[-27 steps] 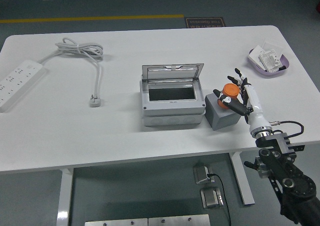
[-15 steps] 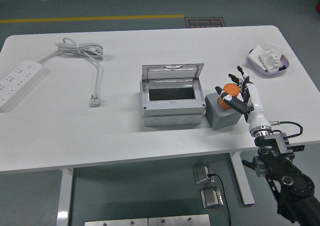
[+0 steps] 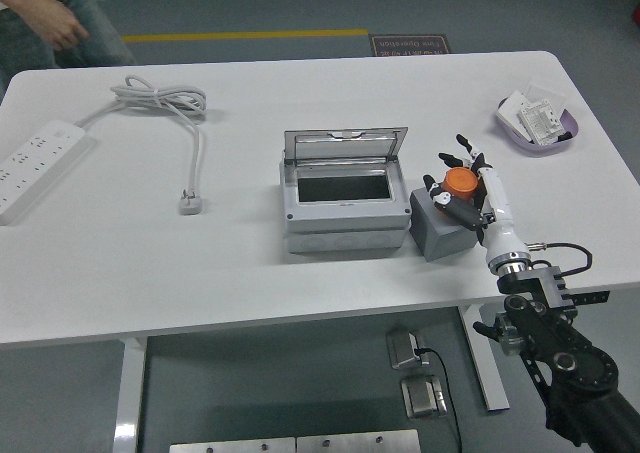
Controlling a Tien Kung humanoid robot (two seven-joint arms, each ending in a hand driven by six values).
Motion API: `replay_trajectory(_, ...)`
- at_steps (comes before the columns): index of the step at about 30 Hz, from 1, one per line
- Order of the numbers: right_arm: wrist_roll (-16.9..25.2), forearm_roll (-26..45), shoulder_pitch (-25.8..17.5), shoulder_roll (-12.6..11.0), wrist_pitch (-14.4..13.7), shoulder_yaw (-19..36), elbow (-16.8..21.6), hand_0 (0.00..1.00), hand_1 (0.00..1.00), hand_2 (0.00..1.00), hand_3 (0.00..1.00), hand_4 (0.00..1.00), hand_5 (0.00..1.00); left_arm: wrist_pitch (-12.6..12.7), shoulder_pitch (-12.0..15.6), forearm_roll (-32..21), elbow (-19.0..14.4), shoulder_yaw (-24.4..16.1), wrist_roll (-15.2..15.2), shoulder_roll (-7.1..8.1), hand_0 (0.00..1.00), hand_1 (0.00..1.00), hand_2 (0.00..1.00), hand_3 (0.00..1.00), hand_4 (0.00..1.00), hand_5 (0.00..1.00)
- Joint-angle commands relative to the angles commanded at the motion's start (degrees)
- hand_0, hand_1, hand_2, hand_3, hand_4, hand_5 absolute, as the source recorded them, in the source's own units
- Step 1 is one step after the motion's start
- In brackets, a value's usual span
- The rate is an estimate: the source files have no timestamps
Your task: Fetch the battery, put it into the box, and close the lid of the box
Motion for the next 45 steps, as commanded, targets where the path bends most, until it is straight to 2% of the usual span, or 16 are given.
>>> replay_trajectory(4, -0.17, 0.35, -0.06, 0.02, 0.07, -0.14, -0.30, 0.786, 0.815, 0.743, 0.913, 0.703, 0.090, 0.02, -0.04, 0.05, 0.00, -0.08, -0.02, -0.01, 0.659, 0.716, 0.668, 0.663, 0.740, 0.254)
replay_trajectory(5, -0.19, 0.52, -0.08, 0.01, 0.11, -0.17, -0.39, 0.761, 0.793, 0.720, 0.889, 0.660, 0.074, 0.03, -0.04, 0.06, 0.00, -0.09, -0.02, -0.01, 0.656, 0.716, 0.670, 0.663, 0.739, 0.254)
replay_trajectory(10, -0.16, 1.39, -0.15, -0.02, 0.17, -0.40, -0.58, 0.761, 0.793, 0.720, 0.889, 0.660, 0.074, 0.03, -0.09, -0.01, 0.00, -0.06, -0.04, -0.02, 0.656, 0.716, 0.670, 0.663, 0.739, 0.254)
replay_trajectory(11, -0.11, 1.55, -0.16, -0.02, 0.12, -0.45, -0.57, 0.751, 0.774, 0.691, 0.839, 0.524, 0.002, 0.02, -0.10, -0.03, 0.00, -0.06, -0.06, -0.02, 0.656, 0.717, 0.670, 0.663, 0.739, 0.250)
replay_trajectory(16, 0.04, 2.39, -0.17, -0.07, -0.18, -0.70, -0.43, 0.751, 0.774, 0.691, 0.839, 0.524, 0.002, 0.01, -0.11, -0.06, 0.00, -0.07, -0.05, -0.06, 0.656, 0.717, 0.670, 0.663, 0.739, 0.250)
replay_trajectory(17, 0.05, 2.63, -0.18, -0.09, -0.28, -0.76, -0.38, 0.734, 0.720, 0.627, 0.688, 0.305, 0.039, 0.00, -0.11, -0.08, 0.00, -0.05, -0.05, -0.08, 0.655, 0.717, 0.670, 0.664, 0.739, 0.247)
replay_trajectory(22, -0.06, 3.57, -0.22, -0.22, -0.73, -0.94, -0.07, 0.734, 0.720, 0.627, 0.688, 0.305, 0.039, -0.05, -0.13, -0.19, 0.00, 0.07, -0.07, -0.20, 0.655, 0.717, 0.670, 0.664, 0.739, 0.247)
replay_trajectory(23, -0.16, 3.71, -0.22, -0.24, -0.79, -0.96, -0.02, 0.691, 0.619, 0.538, 0.537, 0.002, 0.091, -0.05, -0.15, -0.19, 0.00, 0.06, -0.07, -0.22, 0.653, 0.717, 0.670, 0.664, 0.740, 0.247)
replay_trajectory(28, -0.62, 4.44, -0.22, -0.35, -0.87, -1.07, 0.15, 0.691, 0.619, 0.538, 0.537, 0.002, 0.091, -0.05, -0.16, -0.22, 0.00, 0.11, -0.09, -0.28, 0.653, 0.717, 0.670, 0.664, 0.740, 0.247)
replay_trajectory(29, -0.66, 4.64, -0.20, -0.37, -0.90, -1.10, 0.17, 0.529, 0.475, 0.432, 0.341, 0.002, 0.002, -0.05, -0.15, -0.21, 0.00, 0.11, -0.07, -0.29, 0.652, 0.717, 0.670, 0.664, 0.740, 0.247)
replay_trajectory(34, -0.55, 5.47, -0.05, -0.51, -1.12, -1.20, 0.42, 0.529, 0.475, 0.432, 0.341, 0.002, 0.002, -0.04, -0.12, -0.18, 0.00, 0.11, -0.06, -0.34, 0.652, 0.717, 0.670, 0.664, 0.740, 0.247)
replay_trajectory(35, -0.50, 5.59, 0.02, -0.55, -1.16, -1.22, 0.49, 0.481, 0.389, 0.355, 0.262, 0.002, 0.002, -0.04, -0.12, -0.16, 0.00, 0.09, -0.07, -0.33, 0.652, 0.717, 0.671, 0.664, 0.740, 0.248)
replay_trajectory(40, -0.37, 5.79, 0.44, -0.78, -1.39, -1.22, 0.82, 0.481, 0.389, 0.355, 0.262, 0.002, 0.002, -0.01, -0.10, -0.12, 0.00, 0.06, -0.09, -0.33, 0.652, 0.717, 0.671, 0.664, 0.740, 0.248)
replay_trajectory(41, -0.37, 5.79, 0.53, -0.83, -1.42, -1.21, 0.87, 0.393, 0.288, 0.275, 0.233, 0.002, 0.002, -0.01, -0.10, -0.12, 0.00, 0.06, -0.09, -0.33, 0.652, 0.717, 0.670, 0.664, 0.740, 0.247)
replay_trajectory(45, -0.43, 5.71, 1.03, -1.10, -1.65, -1.15, 1.11, 0.393, 0.288, 0.275, 0.233, 0.002, 0.002, -0.01, -0.14, -0.10, 0.00, 0.04, -0.13, -0.35, 0.652, 0.717, 0.670, 0.664, 0.740, 0.247)
